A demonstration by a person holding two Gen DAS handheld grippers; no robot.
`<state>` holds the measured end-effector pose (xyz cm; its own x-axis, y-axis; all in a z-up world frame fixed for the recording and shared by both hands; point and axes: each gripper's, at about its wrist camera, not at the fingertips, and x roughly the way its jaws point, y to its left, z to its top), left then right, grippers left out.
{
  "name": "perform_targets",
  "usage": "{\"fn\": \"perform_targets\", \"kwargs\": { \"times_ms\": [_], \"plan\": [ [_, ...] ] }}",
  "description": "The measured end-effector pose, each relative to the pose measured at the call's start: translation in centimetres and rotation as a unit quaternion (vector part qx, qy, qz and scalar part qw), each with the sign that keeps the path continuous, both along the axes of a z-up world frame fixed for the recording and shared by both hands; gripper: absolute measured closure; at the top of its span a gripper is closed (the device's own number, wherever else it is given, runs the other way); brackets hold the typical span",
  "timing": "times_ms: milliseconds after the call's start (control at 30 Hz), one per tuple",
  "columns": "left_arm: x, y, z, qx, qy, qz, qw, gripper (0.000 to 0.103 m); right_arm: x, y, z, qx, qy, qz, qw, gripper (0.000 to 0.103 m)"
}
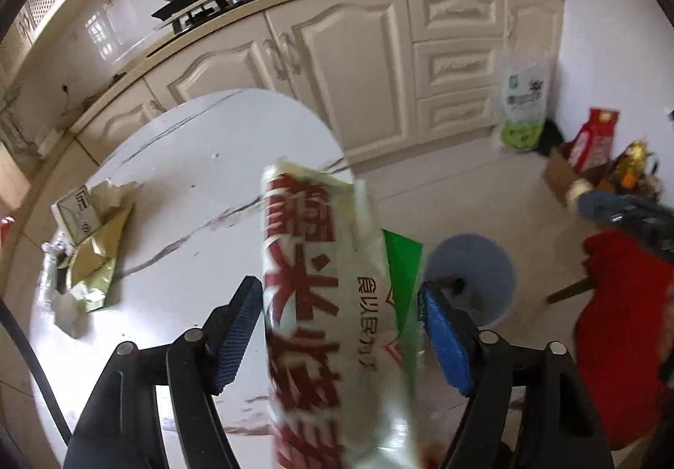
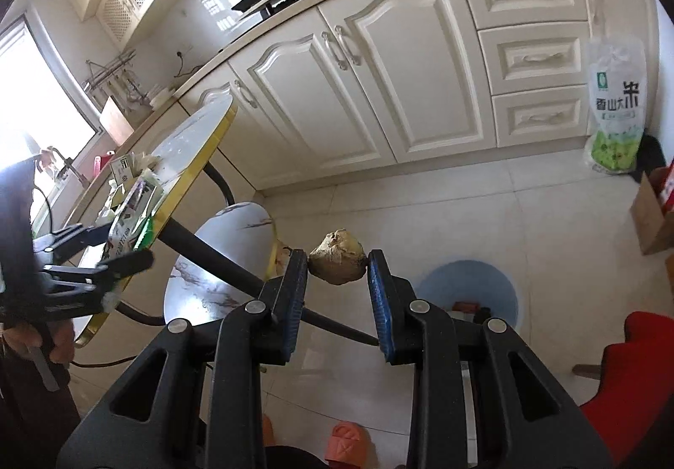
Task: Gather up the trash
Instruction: 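Carry the bag and ginger over the blue bucket and open both tools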
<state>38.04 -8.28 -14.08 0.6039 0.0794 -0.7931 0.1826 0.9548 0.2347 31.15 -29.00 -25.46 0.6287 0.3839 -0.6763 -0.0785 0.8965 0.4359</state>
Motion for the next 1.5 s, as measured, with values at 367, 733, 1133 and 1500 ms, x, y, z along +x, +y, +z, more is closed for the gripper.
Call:
{"fn": "perform_targets", "kwargs": {
  "times_ms": [367,733,1133,1500],
  "plan": [
    [0.3,-0.2,0.4,-0.114,0.006,0.003,0.9935,0.091,-0.3,-0.2,0.8,-0.007,-0.003,0.0,1.0,0.075],
    [1.6,-5.0,0.7,-0.127,-0.01,-0.034,0.9913,0.091,-0.3,-0.9,0.0,-0.007,0.002,-0.003,1.0,0.075],
    [13.0,-13.3,-8.3,-0.132,0.085,-0.102,0.9823,0.09,1.2,-4.9,-4.4,-0.001,0.03,-0.045,0.999,0.073],
    [23.6,-18.2,-15.2,-0.131,0.118,-0.122,0.9768,0.086,1.2,-8.8,-7.0,-0.009,0.043,-0.1,0.994,0.044]
  ]
}}
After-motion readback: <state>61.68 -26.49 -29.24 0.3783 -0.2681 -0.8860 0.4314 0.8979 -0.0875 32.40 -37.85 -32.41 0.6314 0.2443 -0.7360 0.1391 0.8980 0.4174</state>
